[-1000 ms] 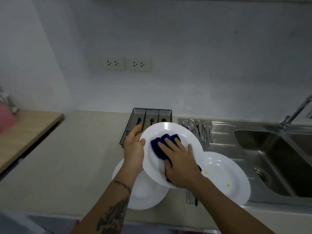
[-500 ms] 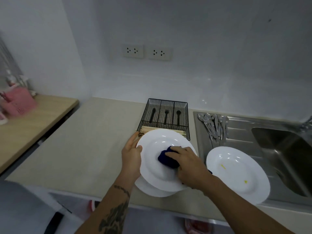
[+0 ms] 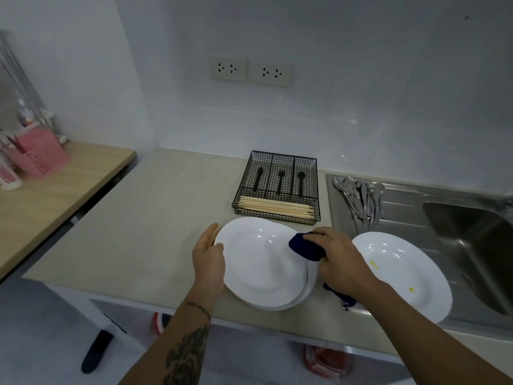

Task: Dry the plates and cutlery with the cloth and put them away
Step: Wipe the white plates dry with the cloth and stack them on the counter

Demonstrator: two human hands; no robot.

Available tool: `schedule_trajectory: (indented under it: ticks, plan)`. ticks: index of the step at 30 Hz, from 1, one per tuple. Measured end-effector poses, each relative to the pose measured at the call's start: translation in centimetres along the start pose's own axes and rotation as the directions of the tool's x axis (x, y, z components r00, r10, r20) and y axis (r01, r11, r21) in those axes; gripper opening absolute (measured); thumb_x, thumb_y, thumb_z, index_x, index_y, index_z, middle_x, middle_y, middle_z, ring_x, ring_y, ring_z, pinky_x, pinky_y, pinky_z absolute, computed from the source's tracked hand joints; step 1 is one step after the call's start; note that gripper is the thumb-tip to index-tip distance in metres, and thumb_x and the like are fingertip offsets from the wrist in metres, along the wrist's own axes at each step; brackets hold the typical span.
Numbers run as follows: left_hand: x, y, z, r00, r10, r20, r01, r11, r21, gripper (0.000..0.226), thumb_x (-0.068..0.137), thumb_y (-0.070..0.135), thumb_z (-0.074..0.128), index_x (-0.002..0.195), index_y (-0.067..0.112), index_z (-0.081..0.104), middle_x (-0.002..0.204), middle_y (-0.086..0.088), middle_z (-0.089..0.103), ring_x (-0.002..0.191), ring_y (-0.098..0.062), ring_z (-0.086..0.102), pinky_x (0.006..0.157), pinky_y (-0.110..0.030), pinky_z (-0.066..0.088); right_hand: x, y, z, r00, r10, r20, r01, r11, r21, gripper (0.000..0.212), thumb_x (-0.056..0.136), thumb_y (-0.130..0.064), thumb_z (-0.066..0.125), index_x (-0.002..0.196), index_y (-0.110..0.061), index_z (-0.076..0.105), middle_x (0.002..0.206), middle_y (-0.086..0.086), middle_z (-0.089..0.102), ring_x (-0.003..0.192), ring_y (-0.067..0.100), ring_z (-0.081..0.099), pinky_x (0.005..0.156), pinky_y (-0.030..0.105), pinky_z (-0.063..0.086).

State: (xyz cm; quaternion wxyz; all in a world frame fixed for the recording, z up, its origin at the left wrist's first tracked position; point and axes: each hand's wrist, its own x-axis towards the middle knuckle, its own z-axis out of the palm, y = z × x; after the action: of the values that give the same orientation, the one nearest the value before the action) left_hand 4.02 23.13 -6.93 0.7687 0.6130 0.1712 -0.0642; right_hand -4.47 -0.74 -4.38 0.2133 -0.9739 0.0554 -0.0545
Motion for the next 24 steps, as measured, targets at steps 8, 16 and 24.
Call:
schedule_trajectory:
  ticks: [8, 16, 24]
  plan:
    - [-0.3, -2.1, 1.1, 0.972, 0.227, -0.053, -0.195, 0.916, 0.351, 0.057, 0.089, -0.008, 0.045, 0.138, 0.021, 0.055, 0.135, -0.002, 0.059, 0.123, -0.026, 0.055, 0.098, -0.038, 0.051, -0.5, -0.1, 1.0, 1.0, 0.002, 0.02, -0.002, 1.0, 0.015, 0.066, 0.075, 0.003, 0.047, 0.134, -0.025, 0.055, 0.133, -0.005, 0.046, 0.117, 0.024, 0.043, 0.102, 0.038, 0.042]
    - [0.7, -3.8, 1.0, 0.966, 0.256, 0.023, -0.233, 0.833, 0.503, 0.057, 0.091, -0.008, 0.046, 0.144, 0.015, 0.049, 0.142, -0.007, 0.054, 0.129, -0.029, 0.05, 0.1, -0.035, 0.044, -0.7, 0.6, 1.1, 0.999, 0.036, 0.024, -0.037, 0.998, 0.057, 0.065, 0.076, 0.005, 0.05, 0.134, -0.023, 0.055, 0.13, -0.004, 0.048, 0.117, 0.021, 0.044, 0.102, 0.032, 0.04]
    - [1.2, -4.9, 2.4, 0.867, 0.478, 0.143, -0.443, 0.605, 0.662, 0.054, 0.084, -0.005, 0.054, 0.135, 0.013, 0.057, 0.134, -0.008, 0.06, 0.124, -0.031, 0.054, 0.105, -0.046, 0.043, -1.3, 3.2, -1.8, 0.99, 0.138, -0.039, -0.134, 0.986, 0.097, 0.063, 0.077, 0.005, 0.056, 0.135, -0.021, 0.053, 0.129, -0.001, 0.051, 0.114, 0.017, 0.045, 0.097, 0.023, 0.035]
